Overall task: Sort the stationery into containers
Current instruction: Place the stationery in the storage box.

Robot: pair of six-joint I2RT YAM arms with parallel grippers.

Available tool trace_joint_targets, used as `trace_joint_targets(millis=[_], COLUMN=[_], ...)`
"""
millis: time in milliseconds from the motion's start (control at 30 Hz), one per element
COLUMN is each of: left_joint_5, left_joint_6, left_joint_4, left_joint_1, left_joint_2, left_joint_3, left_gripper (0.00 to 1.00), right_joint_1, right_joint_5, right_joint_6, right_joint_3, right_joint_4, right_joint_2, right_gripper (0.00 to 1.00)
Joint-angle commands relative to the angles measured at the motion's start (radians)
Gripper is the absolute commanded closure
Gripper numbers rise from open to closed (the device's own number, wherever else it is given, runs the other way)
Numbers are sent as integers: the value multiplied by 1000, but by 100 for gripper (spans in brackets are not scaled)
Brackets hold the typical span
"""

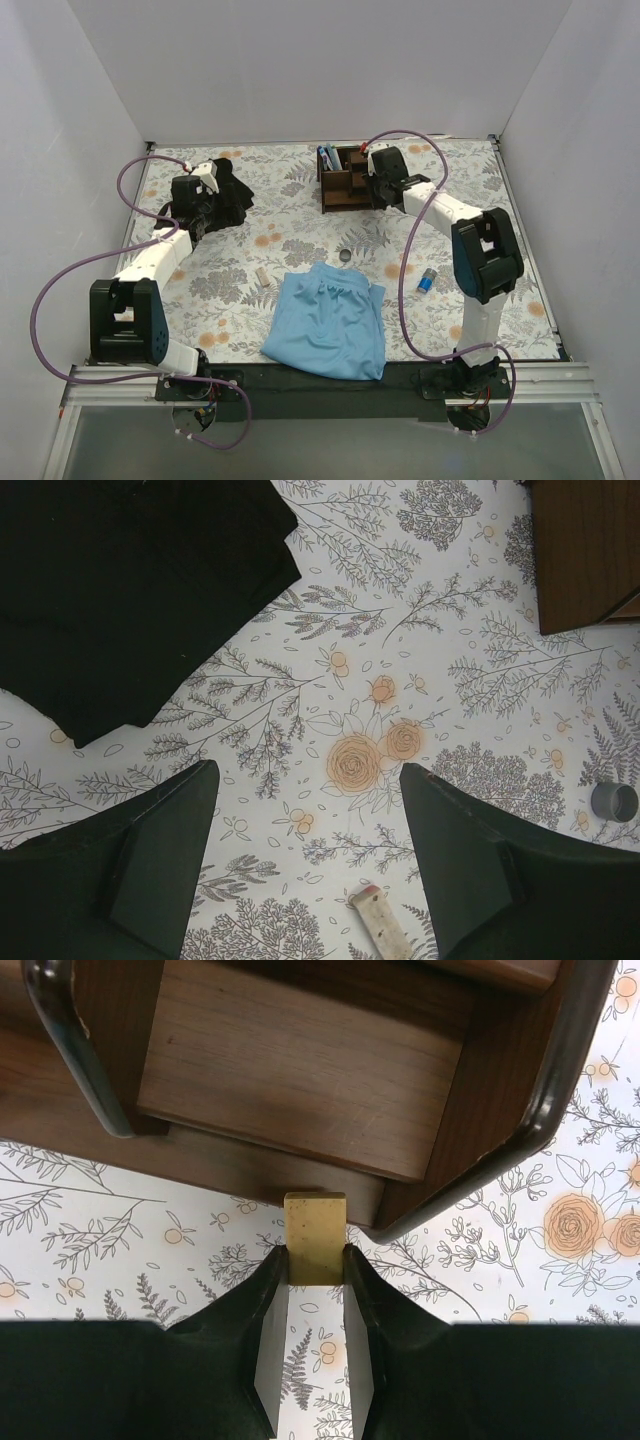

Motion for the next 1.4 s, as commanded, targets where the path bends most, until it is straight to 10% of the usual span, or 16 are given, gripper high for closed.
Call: trace_joint_targets(millis=[0, 1067, 1367], left_joint_5=[16, 36, 45], left_joint_6=[-1, 5, 2], left_joint_4=[2, -40, -43], left_joint_1=[2, 2, 2], left_joint_2=[-3, -3, -4], left_joint_3=[20, 36, 34], left_gripper=[27, 27, 27], right_joint_1=[-2, 15, 17], right_joint_5=[36, 122, 142], right_joint_6=[15, 113, 125], right_joint_3=[55, 156, 142], right_joint_4=[30, 64, 62], right_joint_2=[25, 148, 127], right_gripper=[99, 99, 52])
